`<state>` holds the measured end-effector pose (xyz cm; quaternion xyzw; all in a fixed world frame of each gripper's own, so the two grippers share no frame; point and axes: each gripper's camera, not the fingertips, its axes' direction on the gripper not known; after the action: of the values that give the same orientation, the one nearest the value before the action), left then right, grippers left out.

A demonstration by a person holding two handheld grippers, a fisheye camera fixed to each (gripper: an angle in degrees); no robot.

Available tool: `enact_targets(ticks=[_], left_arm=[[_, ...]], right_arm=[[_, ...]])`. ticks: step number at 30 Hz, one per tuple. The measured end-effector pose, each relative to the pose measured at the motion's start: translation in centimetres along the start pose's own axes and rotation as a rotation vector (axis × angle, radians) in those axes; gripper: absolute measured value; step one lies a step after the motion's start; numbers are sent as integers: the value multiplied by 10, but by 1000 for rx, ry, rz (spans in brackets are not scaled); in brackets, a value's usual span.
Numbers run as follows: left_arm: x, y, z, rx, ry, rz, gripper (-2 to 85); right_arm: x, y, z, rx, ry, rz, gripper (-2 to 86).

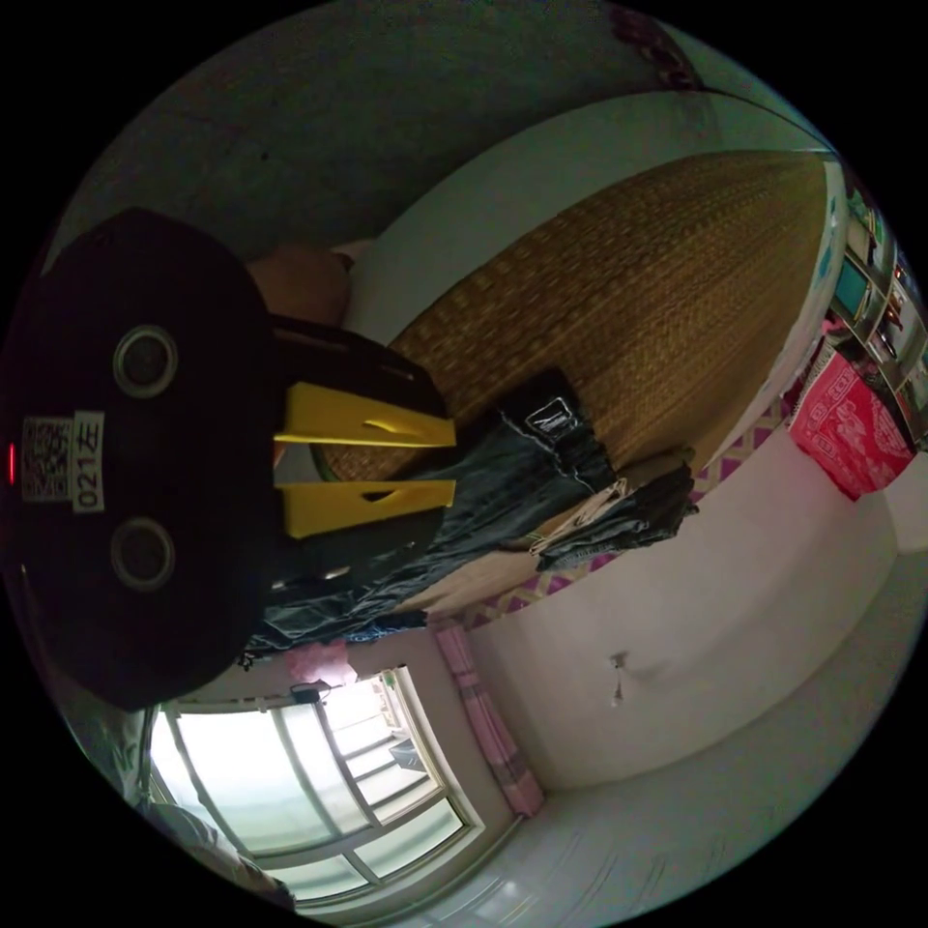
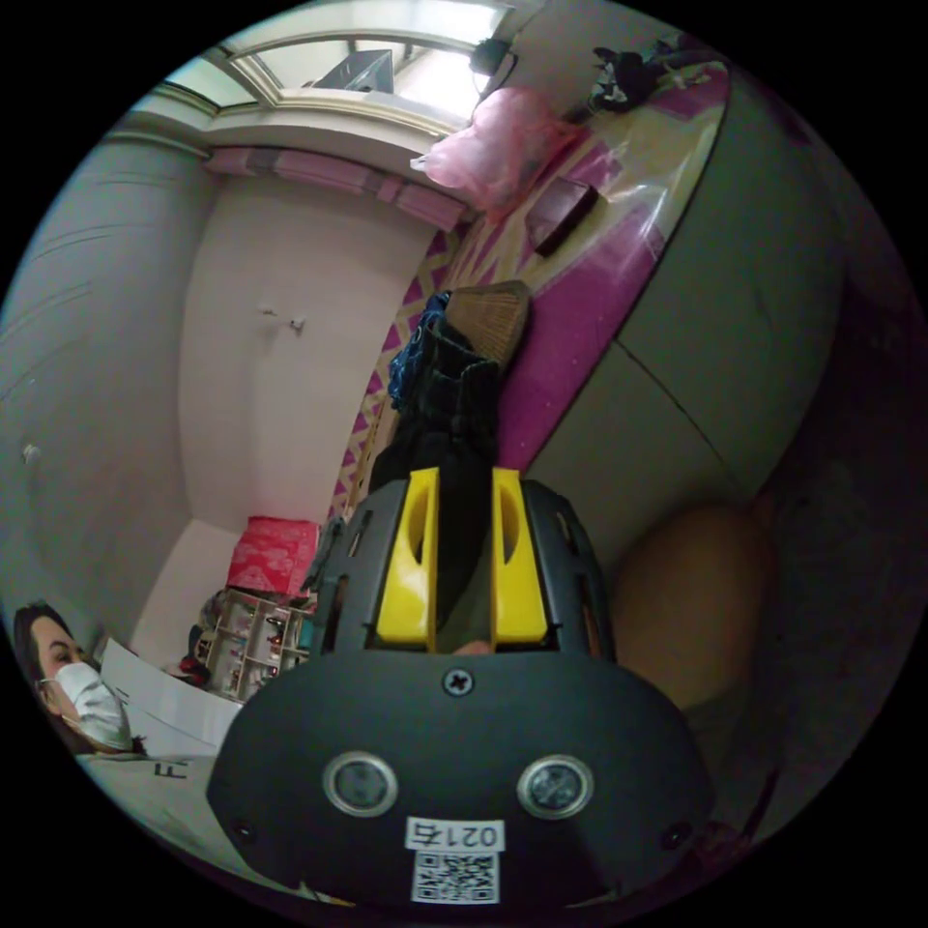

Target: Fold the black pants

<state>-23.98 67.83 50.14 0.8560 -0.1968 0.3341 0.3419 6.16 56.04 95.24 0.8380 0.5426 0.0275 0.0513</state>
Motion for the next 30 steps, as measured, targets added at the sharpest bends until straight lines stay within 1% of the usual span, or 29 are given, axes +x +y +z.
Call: enact_targets(ticks=[5, 8, 10, 12, 14, 16, 19, 22, 25, 28, 30], left_arm=[[5, -3, 16, -2, -9, 8, 40], [4, -3, 27, -1, -17, 1, 8], [2, -2, 34, 3, -8, -4, -3], [-3, -1, 43, 3, 35, -20, -7], [-2, -2, 48, 1, 63, -20, -9], [9, -7, 52, -5, 85, 12, -9], [48, -29, 61, -29, 77, 118, -9], [98, -60, 84, -65, 23, 220, -9], [144, -96, 125, -110, -62, 295, -10], [170, -129, 189, -159, -143, 324, -9], [175, -149, 251, -195, -208, 326, -9]], right_arm=[[9, -10, 23, -10, -29, 27, 75], [9, -13, 37, -24, -37, 32, 72], [10, -13, 44, -27, -38, 32, 48], [12, -13, 51, -20, -80, 30, 16], [8, -16, 55, -25, -111, 22, 6], [-3, -24, 60, -26, -149, 8, 1], [-37, -51, 76, -55, -236, -31, 1], [-80, -91, 108, -91, -243, -83, 3], [-117, -136, 159, -114, -199, -101, 6], [-132, -177, 225, -136, -125, -75, 10], [-129, -201, 285, -155, -54, -29, 18]])
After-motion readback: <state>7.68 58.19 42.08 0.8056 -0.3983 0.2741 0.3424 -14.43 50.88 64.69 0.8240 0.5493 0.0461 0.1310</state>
